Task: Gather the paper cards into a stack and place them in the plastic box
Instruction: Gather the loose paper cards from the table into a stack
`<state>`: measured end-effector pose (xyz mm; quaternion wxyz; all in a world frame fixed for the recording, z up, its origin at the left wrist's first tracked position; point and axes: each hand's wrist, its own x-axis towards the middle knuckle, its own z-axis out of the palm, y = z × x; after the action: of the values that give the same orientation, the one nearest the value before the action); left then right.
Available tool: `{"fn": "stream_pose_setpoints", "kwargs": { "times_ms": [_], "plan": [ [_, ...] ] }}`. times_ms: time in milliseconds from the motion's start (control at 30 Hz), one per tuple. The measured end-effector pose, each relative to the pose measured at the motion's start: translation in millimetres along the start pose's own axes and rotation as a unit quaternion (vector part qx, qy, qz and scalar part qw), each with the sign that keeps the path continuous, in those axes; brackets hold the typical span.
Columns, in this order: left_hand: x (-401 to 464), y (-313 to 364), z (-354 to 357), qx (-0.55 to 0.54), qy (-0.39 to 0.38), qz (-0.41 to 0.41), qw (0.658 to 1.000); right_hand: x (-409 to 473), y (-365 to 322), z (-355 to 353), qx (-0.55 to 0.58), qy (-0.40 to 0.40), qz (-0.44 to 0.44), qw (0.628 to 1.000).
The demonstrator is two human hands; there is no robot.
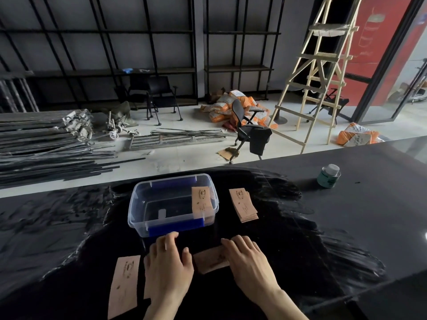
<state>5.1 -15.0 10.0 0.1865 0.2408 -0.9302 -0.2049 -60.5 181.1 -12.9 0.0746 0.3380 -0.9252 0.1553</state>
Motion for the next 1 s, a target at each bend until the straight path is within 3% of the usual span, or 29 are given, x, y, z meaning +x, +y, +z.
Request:
{"fn": "stream_pose_setpoints", "kwargs": {
  "times_ms": [67,167,433,600,800,900,1000],
  "plan": [
    [-1.3,-14.1,-2.5,0.105,-0.03,-0.072,0.991,1.5,-0.8,2.5,0.006,-0.005,0.004,1.0],
    [-4.6,-26.6,-2.6,0.135,-0.076,-0.106,0.982,5.9,-3.9,2.4,0.017,-0.004,0.002,1.0],
    [5.5,-24.2,-11.1,0.012,-0.066,-0.062,0.996,9.7,-7.0,-3.2,0.037,-0.014,-0.002,0.999],
    [9.4,-16.3,-10.2,-0.095,-0.062,0.042,0.993,9.3,-5.8,-5.9,0.042,-0.021,-0.011,0.999],
    [26.5,22.6,-19.5,-0.17,-0.155,0.125,0.965,9.7,-7.8,-5.8,0.071,-0.008,0.018,0.997],
    [28.6,36.5,-15.3,-0.154,-0.242,0.123,0.95,10.0,-12.9,-11.1,0.124,-0.001,0.069,0.99],
    [23.6,43.2,-4.0,-0.193,-0.286,0.096,0.934,8.9,-13.6,-9.8,0.108,0.01,0.04,0.993]
  ]
}}
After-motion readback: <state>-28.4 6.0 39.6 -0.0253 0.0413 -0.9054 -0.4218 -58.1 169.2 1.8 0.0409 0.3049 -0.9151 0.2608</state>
